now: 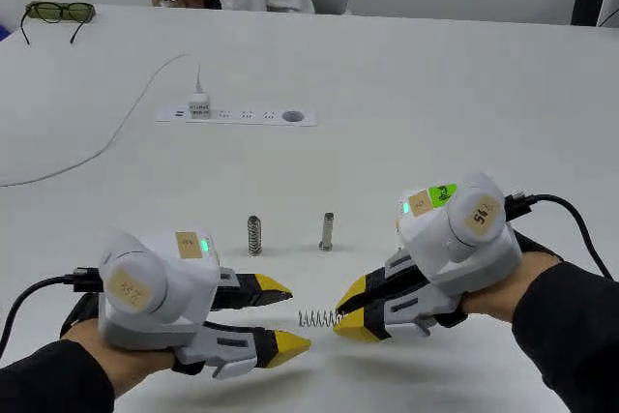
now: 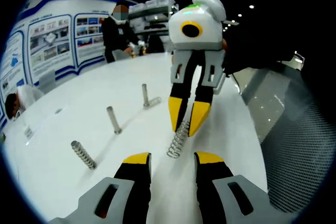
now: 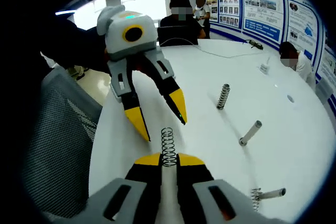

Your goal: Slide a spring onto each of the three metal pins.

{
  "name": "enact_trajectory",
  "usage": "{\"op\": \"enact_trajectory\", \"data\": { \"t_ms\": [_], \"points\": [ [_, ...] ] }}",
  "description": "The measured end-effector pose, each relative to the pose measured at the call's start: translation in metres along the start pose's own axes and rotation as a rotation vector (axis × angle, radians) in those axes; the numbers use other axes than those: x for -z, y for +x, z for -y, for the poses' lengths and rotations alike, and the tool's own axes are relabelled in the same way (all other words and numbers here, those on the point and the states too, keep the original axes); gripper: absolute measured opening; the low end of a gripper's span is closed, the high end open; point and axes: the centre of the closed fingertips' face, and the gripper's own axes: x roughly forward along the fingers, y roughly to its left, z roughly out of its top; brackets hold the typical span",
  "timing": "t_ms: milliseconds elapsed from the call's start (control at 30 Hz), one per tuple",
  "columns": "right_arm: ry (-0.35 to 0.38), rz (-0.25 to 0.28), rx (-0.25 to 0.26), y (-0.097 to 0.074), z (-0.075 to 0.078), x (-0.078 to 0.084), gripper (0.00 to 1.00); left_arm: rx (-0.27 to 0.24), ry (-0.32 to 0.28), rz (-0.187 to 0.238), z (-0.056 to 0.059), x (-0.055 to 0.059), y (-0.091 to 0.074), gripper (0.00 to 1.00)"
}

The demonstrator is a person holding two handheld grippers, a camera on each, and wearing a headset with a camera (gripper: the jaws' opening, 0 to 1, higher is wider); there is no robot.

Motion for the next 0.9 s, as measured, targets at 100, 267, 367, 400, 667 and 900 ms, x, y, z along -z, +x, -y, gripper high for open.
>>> {"op": "enact_trajectory", "data": {
  "t_ms": [100, 267, 367, 400, 667, 900],
  "points": [
    [-0.013, -0.009, -0.014, 0.001, -0.004, 0.0, 0.12, 0.019, 0.027, -0.016, 0.006, 0.002, 0.003, 0.31],
    [-0.028, -0.023, -0.032, 0.002, -0.007, 0.0, 0.12, 0.036, 0.064, -0.033, 0.012, 0.003, 0.008, 0.27],
    [-0.031, -0.027, -0.037, 0.002, -0.008, 0.0, 0.12, 0.04, 0.078, -0.038, 0.013, 0.003, 0.009, 0.24],
    [-0.031, -0.029, -0.04, 0.003, -0.008, 0.0, 0.12, 0.04, 0.084, -0.037, 0.013, 0.003, 0.009, 0.23],
    [-0.037, -0.036, -0.053, 0.004, -0.011, -0.002, 0.12, 0.03, 0.122, -0.047, 0.012, 0.004, 0.009, 0.13],
    [-0.037, -0.032, -0.051, 0.003, -0.011, -0.005, 0.12, 0.036, 0.127, -0.049, 0.013, 0.005, 0.009, 0.12]
  ]
}}
